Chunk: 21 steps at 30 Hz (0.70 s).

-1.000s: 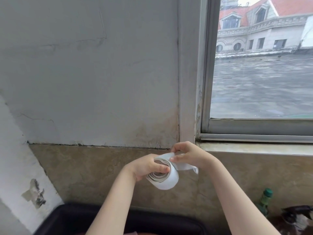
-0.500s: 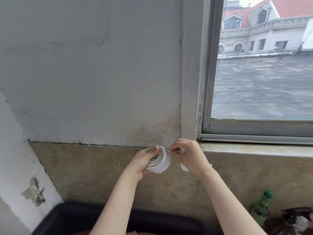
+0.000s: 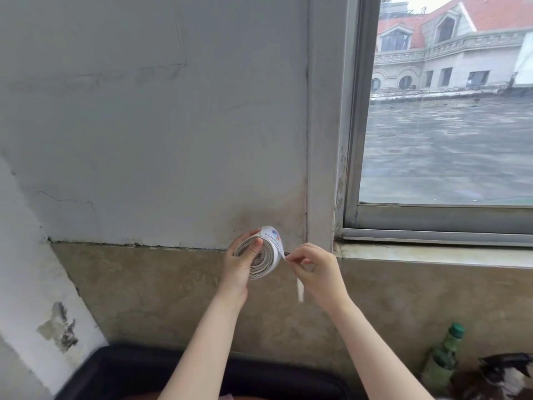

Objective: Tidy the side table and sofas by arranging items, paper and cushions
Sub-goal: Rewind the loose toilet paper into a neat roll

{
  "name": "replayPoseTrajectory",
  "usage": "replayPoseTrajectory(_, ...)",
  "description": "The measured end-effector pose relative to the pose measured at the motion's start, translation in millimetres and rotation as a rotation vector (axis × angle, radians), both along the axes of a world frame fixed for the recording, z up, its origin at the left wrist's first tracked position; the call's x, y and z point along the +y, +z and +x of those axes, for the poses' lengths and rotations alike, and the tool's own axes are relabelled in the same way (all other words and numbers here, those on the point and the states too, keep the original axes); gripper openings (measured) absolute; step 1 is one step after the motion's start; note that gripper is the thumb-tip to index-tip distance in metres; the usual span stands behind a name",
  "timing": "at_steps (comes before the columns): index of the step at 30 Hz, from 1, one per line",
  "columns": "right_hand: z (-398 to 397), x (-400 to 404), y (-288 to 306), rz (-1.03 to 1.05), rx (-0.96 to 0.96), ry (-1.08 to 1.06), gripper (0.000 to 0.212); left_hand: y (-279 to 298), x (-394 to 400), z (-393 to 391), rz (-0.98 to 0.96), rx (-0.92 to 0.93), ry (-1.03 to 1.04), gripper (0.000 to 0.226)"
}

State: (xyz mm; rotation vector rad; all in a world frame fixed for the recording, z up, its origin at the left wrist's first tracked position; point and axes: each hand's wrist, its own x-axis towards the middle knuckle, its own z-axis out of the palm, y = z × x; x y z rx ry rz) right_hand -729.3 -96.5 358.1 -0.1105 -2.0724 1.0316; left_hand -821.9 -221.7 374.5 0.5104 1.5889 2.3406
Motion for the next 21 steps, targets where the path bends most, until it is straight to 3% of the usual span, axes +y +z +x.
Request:
replayPoseTrajectory(3, 1, -1, 1, -0.048, 0.019, -0.005, 0.020, 1, 0, 2, 0.037, 0.002, 0.045, 0.034)
replayPoseTrajectory(7, 2, -3, 3, -0.202, -0.047, 0.041, 0.037, -1, 5, 7, 0.081, -0.018, 0.069, 0.039)
replayPoseTrajectory(10, 2, -5, 0, -0.243, -0.047, 0.061, 0.038, -2, 10, 11, 0.095, -0.032, 0.041, 0.052)
replayPoseTrajectory(18, -5, -11, -7, -0.446, -0.090, 0.061, 0.033, 1, 22, 27, 0.181, -0.131, 0.041, 0.039)
replayPoseTrajectory(21, -3, -14, -5, -0.590, -0.054, 0.175, 0.026, 1, 28, 31, 0.227, -0.190, 0.076, 0.031)
